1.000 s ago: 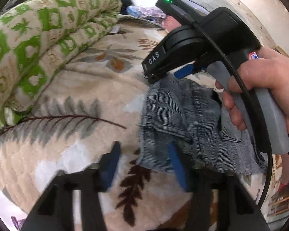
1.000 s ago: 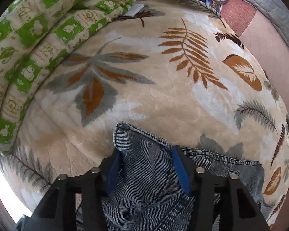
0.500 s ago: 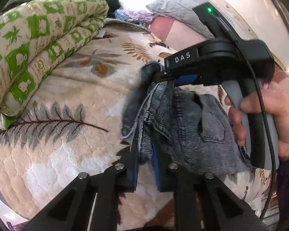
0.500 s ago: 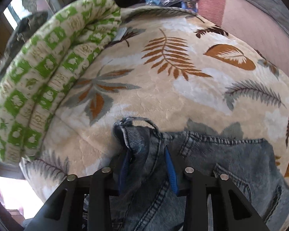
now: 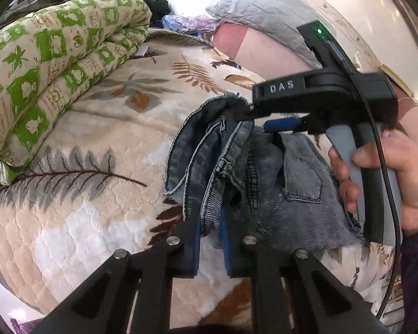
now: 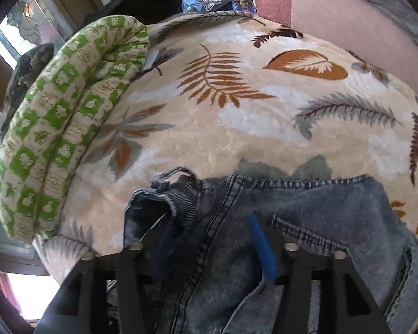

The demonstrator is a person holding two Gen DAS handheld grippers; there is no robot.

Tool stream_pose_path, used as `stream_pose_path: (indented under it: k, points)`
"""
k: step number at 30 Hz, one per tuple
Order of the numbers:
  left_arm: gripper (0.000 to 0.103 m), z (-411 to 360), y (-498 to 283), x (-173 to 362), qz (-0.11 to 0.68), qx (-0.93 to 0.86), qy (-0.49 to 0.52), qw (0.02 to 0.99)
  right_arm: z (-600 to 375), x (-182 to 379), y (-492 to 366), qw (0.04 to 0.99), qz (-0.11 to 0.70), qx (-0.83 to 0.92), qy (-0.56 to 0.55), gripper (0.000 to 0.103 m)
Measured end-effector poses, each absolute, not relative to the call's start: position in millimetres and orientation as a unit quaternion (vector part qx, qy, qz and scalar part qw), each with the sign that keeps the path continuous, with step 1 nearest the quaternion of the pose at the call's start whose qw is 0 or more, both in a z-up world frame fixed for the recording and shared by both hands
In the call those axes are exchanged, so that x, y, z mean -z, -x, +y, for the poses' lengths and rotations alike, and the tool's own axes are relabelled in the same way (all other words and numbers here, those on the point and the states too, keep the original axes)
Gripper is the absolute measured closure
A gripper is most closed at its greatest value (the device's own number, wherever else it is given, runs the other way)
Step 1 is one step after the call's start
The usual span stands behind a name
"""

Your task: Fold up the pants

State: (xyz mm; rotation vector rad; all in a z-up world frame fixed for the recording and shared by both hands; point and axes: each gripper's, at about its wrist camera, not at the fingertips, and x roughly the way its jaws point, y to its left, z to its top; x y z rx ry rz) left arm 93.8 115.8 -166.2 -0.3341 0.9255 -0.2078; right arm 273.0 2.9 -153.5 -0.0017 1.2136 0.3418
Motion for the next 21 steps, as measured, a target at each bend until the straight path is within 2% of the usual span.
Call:
stream_pose_path:
  k: [7,10,14,16,17,18,21]
  points:
    - [0.090,124.9,-99.0,183.7,0.463,0.094,0.174,0.864,29.8,163.5,-281.5,0.806,0.567,-0.164,0.053,0.035]
    - [0.090,124.3,-99.5,186.7,0.466,0.095,0.173,0.862,43.4,168.0,-280.3,0.801,0.569,-0.155,0.102,0.025]
    - [0.090,123.5,-100.4,189.3,0.469,0.096,0.174,0.860,44.1,169.7,-280.0,0.796,0.575,-0.166,0.086,0.026]
    - [0.090,123.9,-100.5,189.7,0.469,0.096,0.176,0.860,43.2,168.2,-278.2,0.802,0.566,-0.175,0.075,0.037]
    - [0.090,124.0,-100.5,189.6,0.469,0.097,0.177,0.860,42.7,167.8,-277.9,0.802,0.564,-0.187,0.063,0.061]
    - [0.090,124.0,-99.9,188.8,0.468,0.097,0.177,0.860,41.9,168.7,-278.1,0.795,0.571,-0.203,0.041,0.077]
    - [0.090,123.9,-100.4,188.0,0.470,0.096,0.178,0.859,48.9,166.0,-273.6,0.803,0.559,-0.200,0.056,0.079]
